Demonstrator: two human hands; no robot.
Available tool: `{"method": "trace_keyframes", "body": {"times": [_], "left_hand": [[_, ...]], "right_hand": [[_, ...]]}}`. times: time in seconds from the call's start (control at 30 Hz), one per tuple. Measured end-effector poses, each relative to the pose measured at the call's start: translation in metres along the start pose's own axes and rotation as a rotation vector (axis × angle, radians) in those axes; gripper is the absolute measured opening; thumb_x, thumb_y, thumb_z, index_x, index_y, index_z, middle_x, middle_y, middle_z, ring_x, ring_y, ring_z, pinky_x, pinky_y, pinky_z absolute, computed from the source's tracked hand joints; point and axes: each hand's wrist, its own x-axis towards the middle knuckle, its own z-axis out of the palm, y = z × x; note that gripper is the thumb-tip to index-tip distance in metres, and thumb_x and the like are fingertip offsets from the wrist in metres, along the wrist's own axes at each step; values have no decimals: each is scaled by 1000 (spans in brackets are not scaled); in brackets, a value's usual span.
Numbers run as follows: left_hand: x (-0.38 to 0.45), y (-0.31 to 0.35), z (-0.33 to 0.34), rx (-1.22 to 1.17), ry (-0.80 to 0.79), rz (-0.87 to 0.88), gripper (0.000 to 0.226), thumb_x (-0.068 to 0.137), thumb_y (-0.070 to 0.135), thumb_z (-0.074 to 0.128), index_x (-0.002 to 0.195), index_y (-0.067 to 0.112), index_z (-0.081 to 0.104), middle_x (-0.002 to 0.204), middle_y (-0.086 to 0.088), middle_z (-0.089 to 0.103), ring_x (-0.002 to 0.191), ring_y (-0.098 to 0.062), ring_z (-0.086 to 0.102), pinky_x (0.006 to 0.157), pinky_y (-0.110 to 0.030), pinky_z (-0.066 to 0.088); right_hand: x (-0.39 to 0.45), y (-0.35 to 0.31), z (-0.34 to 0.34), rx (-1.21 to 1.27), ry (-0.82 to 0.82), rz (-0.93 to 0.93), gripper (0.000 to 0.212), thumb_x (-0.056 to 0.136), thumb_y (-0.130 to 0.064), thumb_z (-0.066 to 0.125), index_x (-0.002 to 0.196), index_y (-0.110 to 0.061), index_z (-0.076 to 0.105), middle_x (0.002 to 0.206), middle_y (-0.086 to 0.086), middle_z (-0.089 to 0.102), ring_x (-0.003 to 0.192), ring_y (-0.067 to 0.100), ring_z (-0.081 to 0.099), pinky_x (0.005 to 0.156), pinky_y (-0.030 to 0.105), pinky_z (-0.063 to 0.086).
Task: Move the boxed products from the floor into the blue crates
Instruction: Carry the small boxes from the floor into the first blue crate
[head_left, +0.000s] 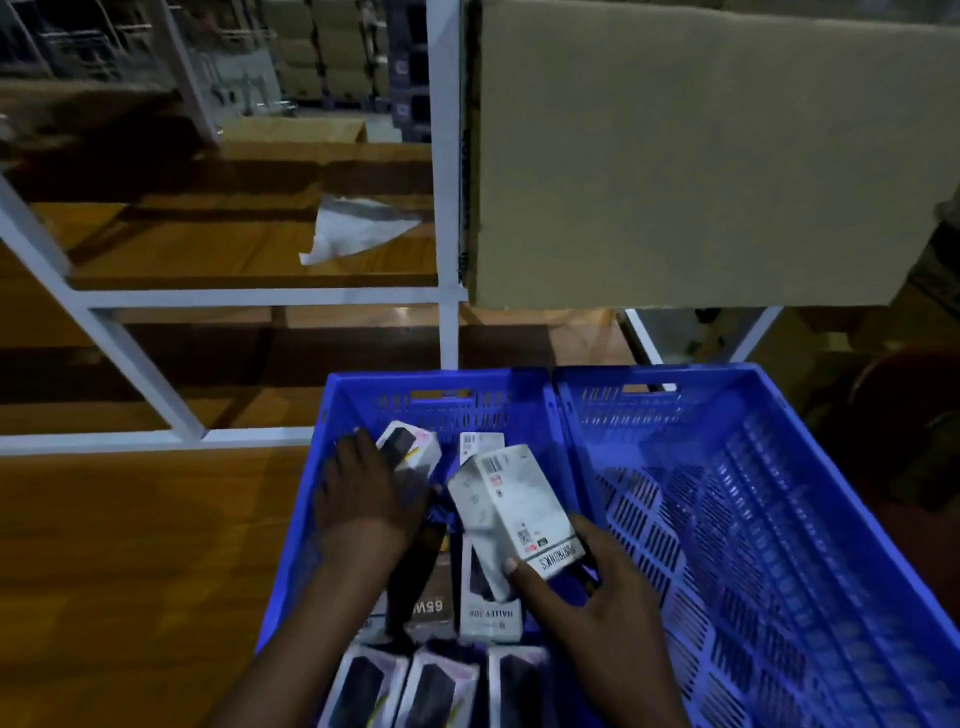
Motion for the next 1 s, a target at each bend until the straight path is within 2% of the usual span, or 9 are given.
{"method": "trace_keyframes", "body": {"times": [0.13, 0.2, 0.27, 0.43, 0.53, 0.6, 0.7, 0.83, 1.0], "left_hand": [[-37, -10, 1, -13, -73, 152, 95, 73, 56, 71, 149, 7, 43, 151, -16, 48, 141, -38, 43, 108, -53, 41], [-49, -12, 2, -57, -148, 194, 93, 75, 62, 57, 153, 14, 39, 156, -10, 42, 146, -33, 37, 114, -49, 39], [-55, -15, 3, -119, -186, 228, 94, 75, 64, 48, 155, 16, 36, 157, -8, 40, 147, -30, 37, 113, -46, 43], [-72, -29, 16, -175, -138, 321, 77, 83, 47, 66, 145, 4, 50, 146, -17, 54, 138, -36, 50, 107, -46, 48], [-79, -42, 24, -188, -138, 332, 81, 82, 58, 58, 144, 4, 54, 146, -18, 55, 138, -39, 51, 109, -49, 47], [-83, -51, 28, -216, -154, 353, 87, 78, 62, 54, 147, 8, 51, 149, -15, 52, 141, -36, 47, 112, -47, 45], [-88, -59, 28, -291, -195, 368, 86, 79, 61, 53, 153, 19, 43, 155, -6, 43, 147, -26, 38, 118, -43, 39], [-94, -60, 22, -359, -238, 356, 83, 82, 60, 46, 156, 23, 38, 159, -2, 40, 150, -21, 31, 122, -38, 30], [-97, -52, 10, -472, -220, 360, 68, 81, 49, 51, 143, 21, 51, 145, 2, 52, 138, -20, 47, 114, -33, 40]], "right_hand": [[0, -6, 11, -61, 47, -48, 49, 58, -67, 82, 102, -67, 59, 105, -27, 68, 97, -5, 66, 81, 20, 53], [-3, -10, 18, -87, 37, -41, 50, 58, -66, 82, 98, -76, 54, 105, -32, 66, 98, -12, 63, 77, 13, 49], [-6, -11, 23, -119, 35, -15, 47, 56, -70, 78, 94, -77, 52, 100, -23, 68, 97, -15, 60, 77, 15, 49], [-9, -6, 33, -255, 7, 51, 34, 66, -60, 83, 86, -46, 59, 87, -16, 69, 87, -17, 59, 67, 8, 46], [-5, -2, 38, -310, 4, 92, 43, 66, -63, 80, 91, -32, 65, 85, -12, 73, 78, -8, 65, 64, 13, 50], [1, -3, 41, -321, 34, 125, 46, 66, -61, 82, 93, -29, 65, 87, -13, 73, 77, -4, 66, 66, 16, 53], [16, -10, 42, -343, 111, 118, 39, 71, -48, 87, 92, -26, 63, 83, -10, 68, 78, 8, 66, 58, 7, 42], [37, -25, 49, -373, 230, 52, 39, 74, -50, 85, 85, -20, 64, 76, -9, 65, 75, 16, 63, 62, 27, 40], [58, -29, 69, -381, 214, -5, 53, 70, -59, 84, 100, -18, 70, 91, -3, 75, 85, 16, 71, 66, 23, 45]]}}
